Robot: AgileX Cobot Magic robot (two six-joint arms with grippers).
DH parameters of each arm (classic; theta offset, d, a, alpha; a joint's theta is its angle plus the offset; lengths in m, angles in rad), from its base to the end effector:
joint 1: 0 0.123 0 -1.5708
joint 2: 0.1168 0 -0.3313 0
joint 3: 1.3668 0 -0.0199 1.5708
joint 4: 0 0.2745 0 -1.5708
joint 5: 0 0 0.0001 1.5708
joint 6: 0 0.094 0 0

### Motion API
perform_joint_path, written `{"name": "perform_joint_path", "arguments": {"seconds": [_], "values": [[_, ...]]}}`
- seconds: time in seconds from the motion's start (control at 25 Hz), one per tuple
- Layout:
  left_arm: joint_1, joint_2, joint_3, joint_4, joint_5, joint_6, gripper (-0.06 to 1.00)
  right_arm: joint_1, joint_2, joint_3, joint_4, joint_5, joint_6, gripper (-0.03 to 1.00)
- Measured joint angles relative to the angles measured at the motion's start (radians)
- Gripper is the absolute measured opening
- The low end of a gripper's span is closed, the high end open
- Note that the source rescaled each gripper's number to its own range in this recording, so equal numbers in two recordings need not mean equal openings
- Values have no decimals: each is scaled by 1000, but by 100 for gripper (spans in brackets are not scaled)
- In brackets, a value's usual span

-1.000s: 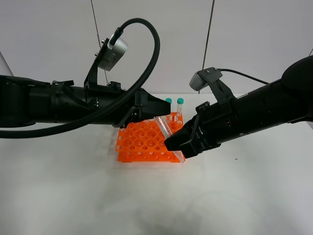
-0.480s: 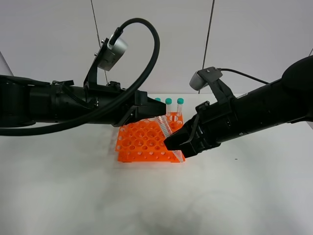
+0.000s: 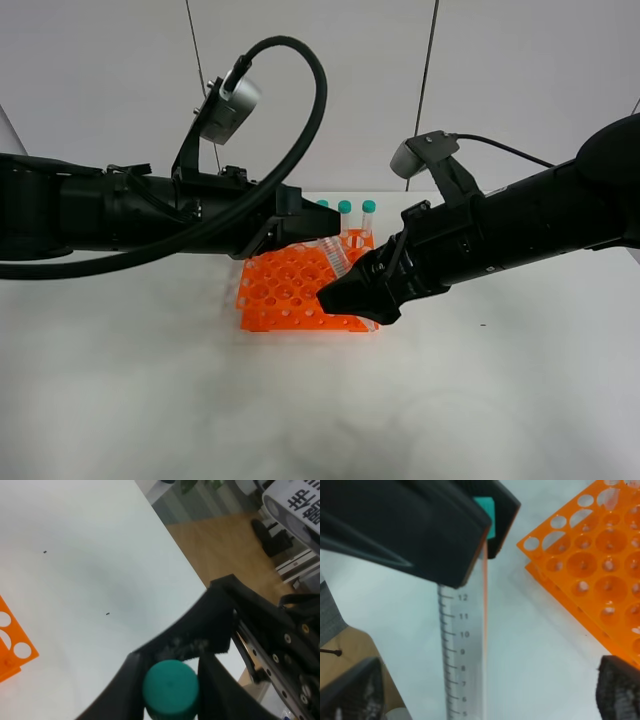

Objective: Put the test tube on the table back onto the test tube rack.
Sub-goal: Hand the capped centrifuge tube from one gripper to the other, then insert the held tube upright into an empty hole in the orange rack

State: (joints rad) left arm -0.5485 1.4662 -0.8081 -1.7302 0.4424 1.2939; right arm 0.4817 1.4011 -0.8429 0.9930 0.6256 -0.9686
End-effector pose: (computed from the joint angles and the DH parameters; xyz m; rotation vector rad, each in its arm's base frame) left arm 0.2529 -0.2012 0.2822 0.3906 2.1570 -1.0445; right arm 0.2359 0.1754 0.2856 -0.8947 2.2572 0.8050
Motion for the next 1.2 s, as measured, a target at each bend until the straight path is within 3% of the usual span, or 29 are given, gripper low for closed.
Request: {"name": "perform_joint_path", "arguments": {"seconds": [0.2,0.44,0.6,0.72,0.88,1.2], "values": [[0,0,0,0,-9,0,0,0,-23,-84,-126,107,114,98],[0,0,0,1,-12,0,0,0,-78,-254,-441,261,417,98],[0,0,0,1,-16,0,0,0,-78,-321,-656,299,616,98],[0,0,0,1,-16,0,0,-37,-76,-331,-759,316,728,98],[0,0,0,1,-17,0,0,-145,-48,-332,-823,331,770,98],[0,0,0,1,-19,0,0,-396,43,-332,-858,352,778,98]]}}
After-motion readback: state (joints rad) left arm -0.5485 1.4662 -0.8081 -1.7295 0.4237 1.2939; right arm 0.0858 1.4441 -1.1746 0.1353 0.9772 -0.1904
